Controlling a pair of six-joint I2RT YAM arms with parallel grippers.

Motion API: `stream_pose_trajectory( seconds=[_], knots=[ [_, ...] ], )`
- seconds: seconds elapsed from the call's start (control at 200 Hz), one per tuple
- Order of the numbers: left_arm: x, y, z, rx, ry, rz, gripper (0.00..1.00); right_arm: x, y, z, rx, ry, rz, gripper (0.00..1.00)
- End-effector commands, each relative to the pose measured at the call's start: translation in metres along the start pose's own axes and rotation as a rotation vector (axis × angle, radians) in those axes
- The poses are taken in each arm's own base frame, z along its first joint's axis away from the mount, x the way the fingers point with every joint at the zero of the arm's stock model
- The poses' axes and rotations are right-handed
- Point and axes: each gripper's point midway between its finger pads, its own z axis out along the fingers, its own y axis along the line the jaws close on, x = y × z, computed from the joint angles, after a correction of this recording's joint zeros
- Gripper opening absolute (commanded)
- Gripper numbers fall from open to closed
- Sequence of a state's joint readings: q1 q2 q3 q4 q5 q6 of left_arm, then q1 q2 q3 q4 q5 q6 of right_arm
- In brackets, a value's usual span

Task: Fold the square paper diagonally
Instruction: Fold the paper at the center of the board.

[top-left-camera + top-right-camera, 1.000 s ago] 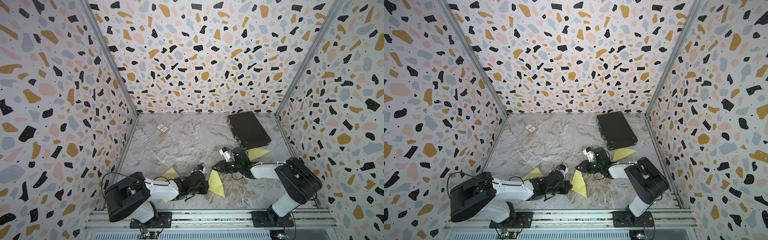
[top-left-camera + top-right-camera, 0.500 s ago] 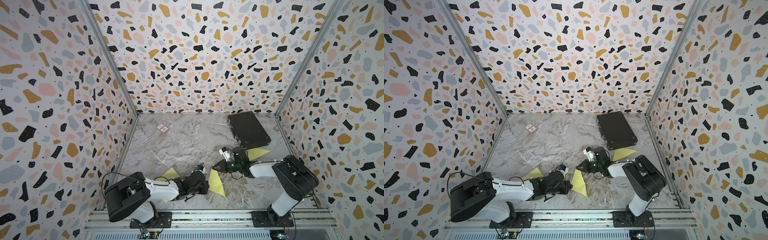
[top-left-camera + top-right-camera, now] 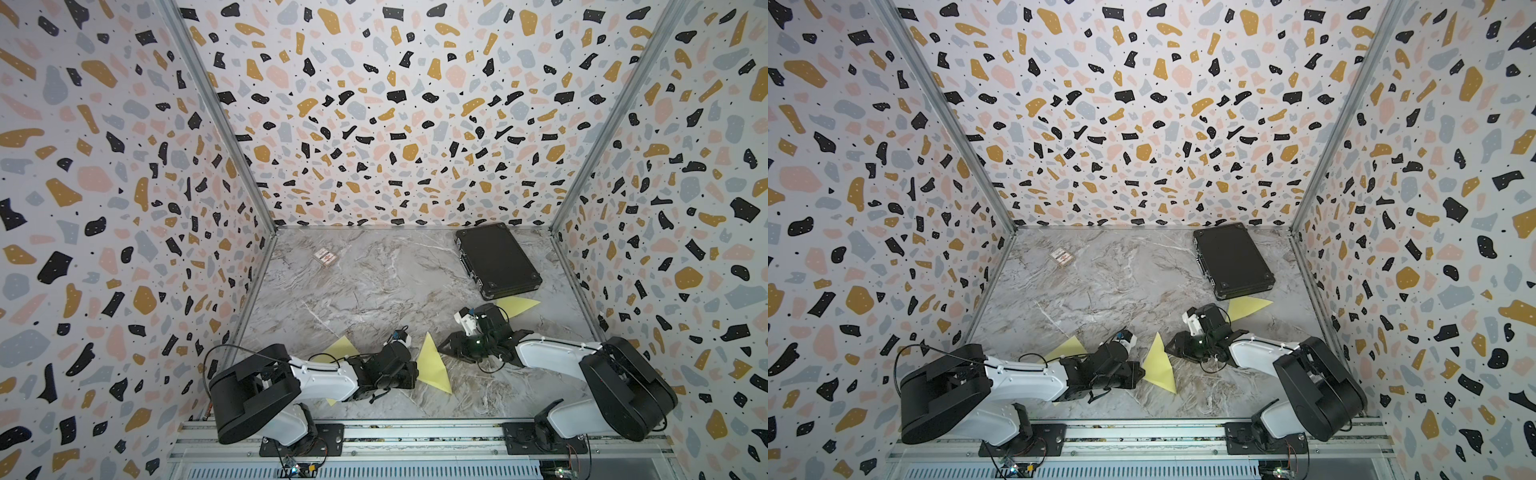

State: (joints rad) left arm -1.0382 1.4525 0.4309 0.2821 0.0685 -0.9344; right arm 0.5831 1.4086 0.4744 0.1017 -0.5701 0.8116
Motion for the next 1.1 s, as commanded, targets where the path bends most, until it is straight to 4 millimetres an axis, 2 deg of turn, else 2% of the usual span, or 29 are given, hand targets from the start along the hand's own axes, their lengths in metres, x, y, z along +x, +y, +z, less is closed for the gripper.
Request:
stream_pose_trajectory(
  seconds=[0.0,0.16,0.29,0.641,0.781,0.941,1.096],
  knots=[
    [0.037,0.051,-0.001,-0.194,0.133,0.007,0.00,0.026,-0.010,-0.003,0.056,0.044,0.060,0.50],
    [0.036,0.050,0.000,-0.195,0.134,0.007,0.00,0.041,-0.006,0.001,0.021,0.045,0.093,0.49],
    [0.037,0.051,0.000,-0.198,0.135,0.005,0.00,0.045,0.003,0.011,-0.052,0.063,0.121,0.45],
    [0.039,0.053,0.000,-0.202,0.134,0.000,0.00,0.042,0.015,0.019,-0.127,0.059,0.135,0.18],
    [0.039,0.053,0.000,-0.199,0.132,-0.003,0.00,0.042,0.018,0.020,-0.152,0.060,0.130,0.00],
    [0.040,0.055,-0.001,-0.201,0.129,-0.006,0.00,0.040,0.023,0.020,-0.188,0.059,0.134,0.00],
    [0.041,0.057,-0.002,-0.204,0.128,-0.004,0.00,0.043,0.015,0.016,-0.144,0.045,0.147,0.39]
  ],
)
